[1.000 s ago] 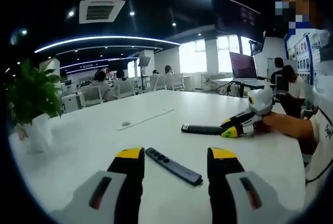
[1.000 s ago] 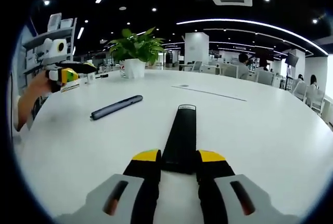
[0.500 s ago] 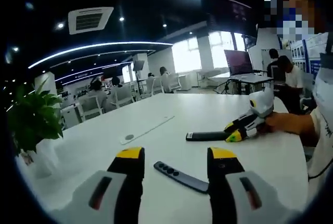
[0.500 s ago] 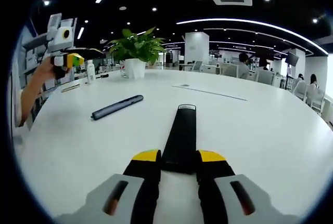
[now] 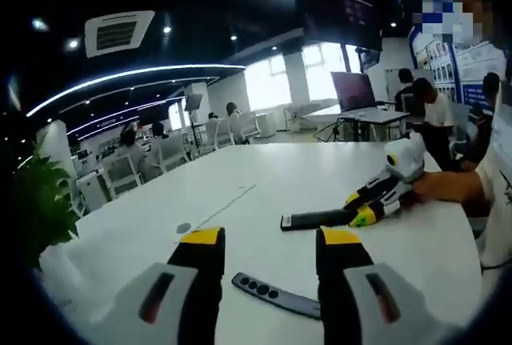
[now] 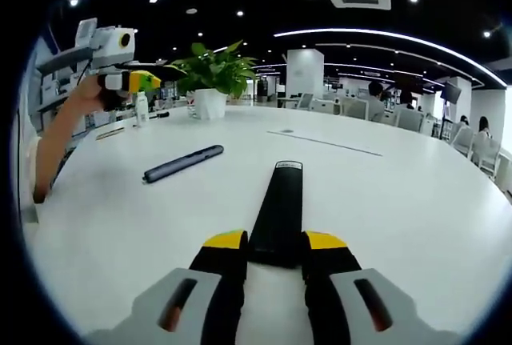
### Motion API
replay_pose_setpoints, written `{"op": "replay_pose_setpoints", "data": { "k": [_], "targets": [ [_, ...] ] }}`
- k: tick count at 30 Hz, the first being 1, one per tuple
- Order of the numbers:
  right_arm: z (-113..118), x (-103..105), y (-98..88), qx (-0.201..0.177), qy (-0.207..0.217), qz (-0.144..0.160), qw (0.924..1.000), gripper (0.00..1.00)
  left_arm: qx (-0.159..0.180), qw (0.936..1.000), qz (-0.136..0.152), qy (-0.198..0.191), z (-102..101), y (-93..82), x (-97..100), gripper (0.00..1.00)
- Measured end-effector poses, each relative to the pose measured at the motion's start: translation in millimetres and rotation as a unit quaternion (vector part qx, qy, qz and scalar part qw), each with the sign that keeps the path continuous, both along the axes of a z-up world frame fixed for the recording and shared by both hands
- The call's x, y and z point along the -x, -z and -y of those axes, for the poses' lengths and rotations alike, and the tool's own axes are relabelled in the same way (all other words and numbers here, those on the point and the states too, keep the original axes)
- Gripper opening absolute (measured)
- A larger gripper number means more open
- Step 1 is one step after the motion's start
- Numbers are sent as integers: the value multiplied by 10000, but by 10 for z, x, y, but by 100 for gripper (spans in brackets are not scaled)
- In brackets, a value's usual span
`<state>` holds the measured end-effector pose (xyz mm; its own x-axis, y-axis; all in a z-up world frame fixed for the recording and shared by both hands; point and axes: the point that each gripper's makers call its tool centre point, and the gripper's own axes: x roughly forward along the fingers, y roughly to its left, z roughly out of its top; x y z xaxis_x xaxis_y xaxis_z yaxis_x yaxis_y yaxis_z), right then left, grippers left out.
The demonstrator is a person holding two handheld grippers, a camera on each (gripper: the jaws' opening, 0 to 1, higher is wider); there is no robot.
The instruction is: Pflip the remote and laser pointer to the front side, press the buttons, and align them neatly on the table
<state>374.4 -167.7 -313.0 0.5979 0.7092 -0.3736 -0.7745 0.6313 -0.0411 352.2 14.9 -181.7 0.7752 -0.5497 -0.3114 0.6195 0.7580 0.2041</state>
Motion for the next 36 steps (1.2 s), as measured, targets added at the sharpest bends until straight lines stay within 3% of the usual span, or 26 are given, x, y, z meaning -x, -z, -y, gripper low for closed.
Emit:
{"op": "replay_pose_setpoints", "data": {
  "k": [2,3,8,11,16,21,23,25,27,36],
  "targets": [
    [0,2,2,-9,-3,-13,10000,30,-523,9983,-115,244,58,63,2,46],
    [0,3,2,-10,-3,-14,10000,30,-585,9978,-124,297,82,67,1,46],
    [-1,4,2,-3,-10,-8,10000,30,-301,9988,-193,341,113,-27,-16,43],
    [1,3,1,-6,-9,-12,10000,30,219,9994,-168,203,107,-165,-73,43],
    [1,5,2,-19,-11,-28,10000,30,38,9997,-119,218,38,-202,-83,43],
    [2,2,1,-34,-7,-38,10000,30,385,9992,-75,-119,-101,-301,-175,42],
    [2,4,2,-26,-11,-33,10000,30,380,9991,-169,115,-12,-206,-143,42],
    [2,6,2,-23,-13,-32,10000,30,105,9984,-370,415,63,-31,-92,43],
    [0,9,2,-20,-16,-31,10000,30,-8,9984,-381,420,80,44,-127,44],
    [-3,8,4,-33,-18,-40,10000,30,-49,9968,-484,635,122,-24,-267,44]
  ]
}}
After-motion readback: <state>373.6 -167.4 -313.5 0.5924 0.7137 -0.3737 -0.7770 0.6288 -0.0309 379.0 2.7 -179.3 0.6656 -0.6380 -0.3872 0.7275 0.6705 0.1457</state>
